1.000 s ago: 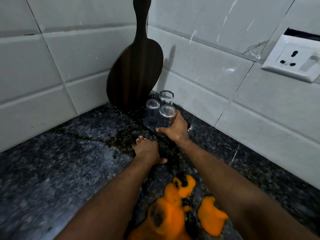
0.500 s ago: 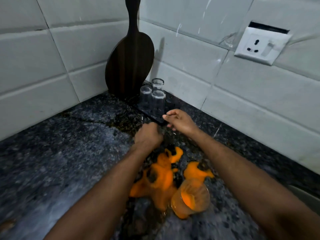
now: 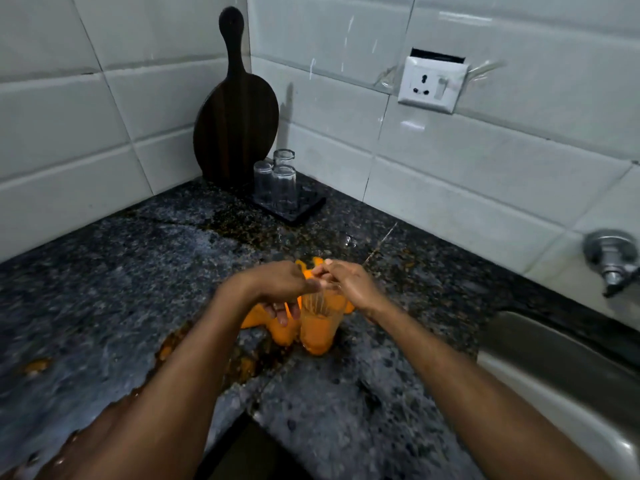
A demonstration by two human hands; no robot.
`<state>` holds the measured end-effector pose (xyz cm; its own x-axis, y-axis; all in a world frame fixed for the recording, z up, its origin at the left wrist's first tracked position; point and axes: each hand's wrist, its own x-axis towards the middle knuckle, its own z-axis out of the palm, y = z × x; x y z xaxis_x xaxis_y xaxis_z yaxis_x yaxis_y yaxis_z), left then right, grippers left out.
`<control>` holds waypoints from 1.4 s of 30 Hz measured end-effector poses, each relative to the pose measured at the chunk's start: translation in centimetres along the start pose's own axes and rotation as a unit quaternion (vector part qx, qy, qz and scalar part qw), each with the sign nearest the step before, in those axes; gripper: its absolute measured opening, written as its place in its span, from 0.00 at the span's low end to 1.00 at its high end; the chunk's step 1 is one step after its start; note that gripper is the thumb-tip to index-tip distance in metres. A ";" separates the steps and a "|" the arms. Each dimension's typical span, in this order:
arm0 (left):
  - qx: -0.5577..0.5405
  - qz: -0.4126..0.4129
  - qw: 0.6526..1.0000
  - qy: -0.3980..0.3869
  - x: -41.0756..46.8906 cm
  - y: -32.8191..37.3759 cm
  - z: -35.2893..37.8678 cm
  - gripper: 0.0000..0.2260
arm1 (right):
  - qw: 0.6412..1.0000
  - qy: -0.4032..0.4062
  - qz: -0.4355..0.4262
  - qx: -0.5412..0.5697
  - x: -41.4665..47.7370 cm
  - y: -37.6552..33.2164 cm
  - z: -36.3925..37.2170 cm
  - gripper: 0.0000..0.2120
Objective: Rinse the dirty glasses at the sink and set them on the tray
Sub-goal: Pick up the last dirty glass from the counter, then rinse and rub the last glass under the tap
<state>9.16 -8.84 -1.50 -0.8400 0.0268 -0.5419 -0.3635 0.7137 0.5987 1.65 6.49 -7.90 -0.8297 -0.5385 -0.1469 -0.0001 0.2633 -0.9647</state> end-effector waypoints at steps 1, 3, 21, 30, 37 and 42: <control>0.009 -0.001 1.000 0.002 -0.1 0.0 0.8 0.15 | 1.000 -0.006 0.003 0.009 -0.6 0.3 0.1 0.18; 0.023 0.005 0.999 0.049 0.0 -0.1 2.2 0.15 | 1.000 -0.019 0.001 0.025 -1.7 0.7 0.5 0.19; -0.025 0.209 0.977 0.031 1.7 21.5 13.7 0.17 | 0.873 0.430 -0.115 0.198 -16.1 0.4 -16.4 0.19; -0.101 0.233 0.967 -0.012 7.4 30.9 18.9 0.19 | 0.781 0.598 -0.078 0.163 -22.3 0.9 -25.9 0.19; 0.054 0.325 0.938 0.112 9.9 37.3 21.6 0.17 | 0.739 0.657 -0.056 0.138 -23.4 0.6 -31.1 0.24; 0.053 0.296 0.934 0.193 12.5 39.0 23.1 0.19 | 0.747 0.648 -0.037 0.142 -23.3 1.1 -33.9 0.21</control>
<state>-6.21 35.52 1.50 -0.9713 0.1988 0.1306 0.2352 0.7199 0.6530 2.11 46.48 1.87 -0.6775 0.7325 0.0664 -0.1069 -0.0088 -0.9942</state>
